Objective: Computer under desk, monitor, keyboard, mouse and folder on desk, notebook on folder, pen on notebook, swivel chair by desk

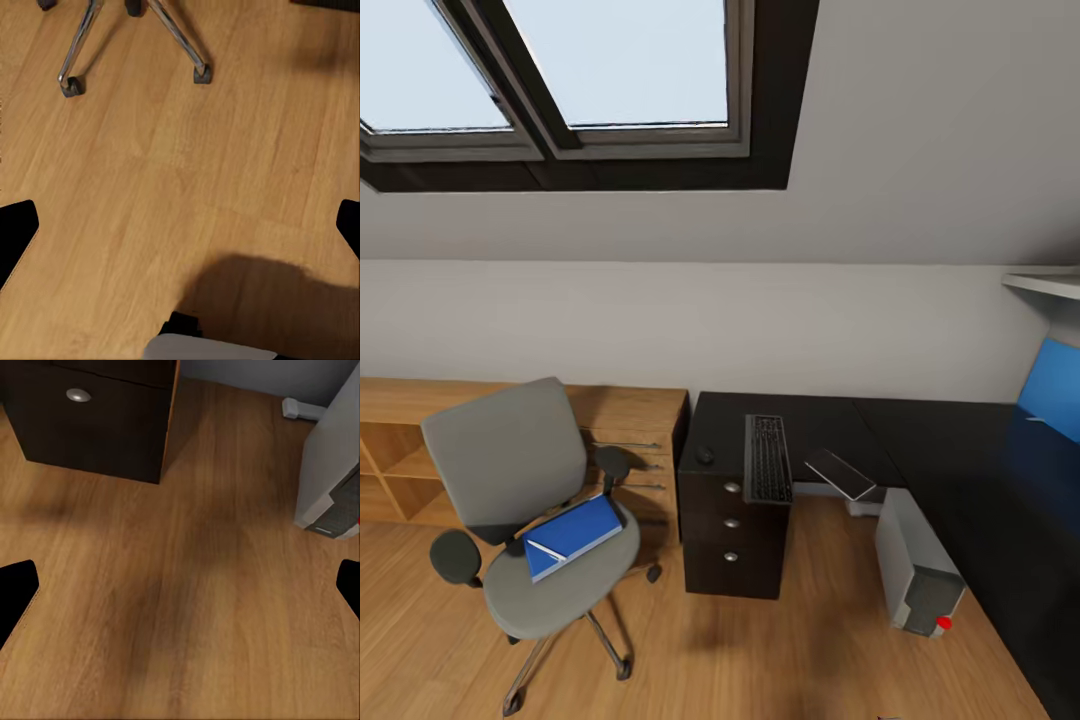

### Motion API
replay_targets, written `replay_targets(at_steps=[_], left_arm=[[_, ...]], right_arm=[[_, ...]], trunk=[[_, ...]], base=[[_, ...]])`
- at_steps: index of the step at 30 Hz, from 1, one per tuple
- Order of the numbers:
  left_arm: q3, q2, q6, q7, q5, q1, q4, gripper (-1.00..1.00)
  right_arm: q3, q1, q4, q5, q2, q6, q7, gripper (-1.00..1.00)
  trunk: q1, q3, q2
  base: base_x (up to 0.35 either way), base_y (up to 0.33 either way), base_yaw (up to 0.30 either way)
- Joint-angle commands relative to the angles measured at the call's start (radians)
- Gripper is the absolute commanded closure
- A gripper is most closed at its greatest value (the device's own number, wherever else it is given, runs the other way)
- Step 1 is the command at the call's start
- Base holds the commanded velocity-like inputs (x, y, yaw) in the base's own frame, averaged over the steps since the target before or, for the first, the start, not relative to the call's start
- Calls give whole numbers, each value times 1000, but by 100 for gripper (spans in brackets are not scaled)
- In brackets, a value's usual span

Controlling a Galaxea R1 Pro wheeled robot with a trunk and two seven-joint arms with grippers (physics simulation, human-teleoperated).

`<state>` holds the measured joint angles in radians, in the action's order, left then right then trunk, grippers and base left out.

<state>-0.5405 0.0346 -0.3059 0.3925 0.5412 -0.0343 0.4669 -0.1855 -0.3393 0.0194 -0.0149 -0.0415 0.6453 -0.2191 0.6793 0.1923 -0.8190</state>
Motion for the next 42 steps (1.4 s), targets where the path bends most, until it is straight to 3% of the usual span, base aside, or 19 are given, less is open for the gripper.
replay_targets(at_steps=[1,3,4,7,8,9,13,14,15,16,17,18,20,23,27,31,34,40,42], left_arm=[[-8,2,168,8,-19,-1,274,-100],[-3,4,288,10,-22,-1,373,-100],[53,8,524,14,-25,-1,633,-100],[84,4,661,15,-25,-1,790,-100],[90,0,705,16,-26,-1,838,-100],[92,-2,722,17,-26,-1,859,-100],[99,-12,773,19,-26,-1,940,-100],[100,-14,779,20,-26,-1,956,-100],[102,-14,781,20,-26,-1,962,-100],[108,-15,785,19,-26,-1,976,-100],[112,-16,786,19,-26,-1,981,-100],[114,-16,787,19,-26,-1,983,-100],[117,-15,788,19,-26,-1,987,-100],[125,-11,788,18,-26,-1,989,-100],[121,-9,788,15,-26,-1,989,-100],[119,-10,788,14,-24,-1,993,-100],[126,-10,789,16,-22,-1,1036,-100],[125,-10,789,18,-22,-1,1059,-100],[121,-10,788,19,-23,-1,1062,-100]], right_arm=[[-12,-1,-42,-1,-8,5,-11,-100],[-11,-1,-93,1,-9,2,-14,-100],[-8,-2,-285,8,-14,-14,-17,-100],[5,-2,-432,71,-29,-55,-17,-100],[8,-2,-491,122,-35,-84,-15,-100],[10,-2,-520,152,-38,-101,-14,-100],[14,-2,-670,359,-44,-257,-2,-100],[16,-2,-713,432,-43,-321,14,-100],[17,-2,-734,468,-43,-353,25,-100],[19,-3,-792,574,-40,-436,72,-100],[21,-3,-829,641,-36,-481,106,-100],[21,-3,-846,674,-33,-501,123,-100],[26,-3,-896,772,-16,-558,163,-100],[48,-3,-955,997,26,-665,204,-100],[56,-3,-945,1155,50,-725,219,-100],[65,-3,-917,1188,59,-737,221,-100],[102,-2,-907,1202,78,-743,222,-100],[124,-1,-903,1208,90,-748,231,-100],[126,-1,-901,1206,91,-749,270,-100]], trunk=[[1,1,-1],[1,1,-1],[1,1,-1],[1,1,-1],[1,1,-1],[1,1,-1],[1,1,-1],[1,1,-1],[1,1,-1],[1,1,-1],[1,1,-1],[1,1,-1],[1,1,-1],[1,1,-1],[1,1,-1],[1,1,-1],[8,8,-15],[31,26,-57],[39,33,-71]], base=[[292,209,0],[294,207,0],[299,188,0],[307,164,0],[312,149,0],[313,145,0],[316,125,0],[318,110,0],[318,108,0],[319,104,0],[319,103,0],[319,102,0],[319,109,0],[315,137,0],[175,88,0],[40,20,0],[12,6,0],[2,1,0],[0,0,0]])
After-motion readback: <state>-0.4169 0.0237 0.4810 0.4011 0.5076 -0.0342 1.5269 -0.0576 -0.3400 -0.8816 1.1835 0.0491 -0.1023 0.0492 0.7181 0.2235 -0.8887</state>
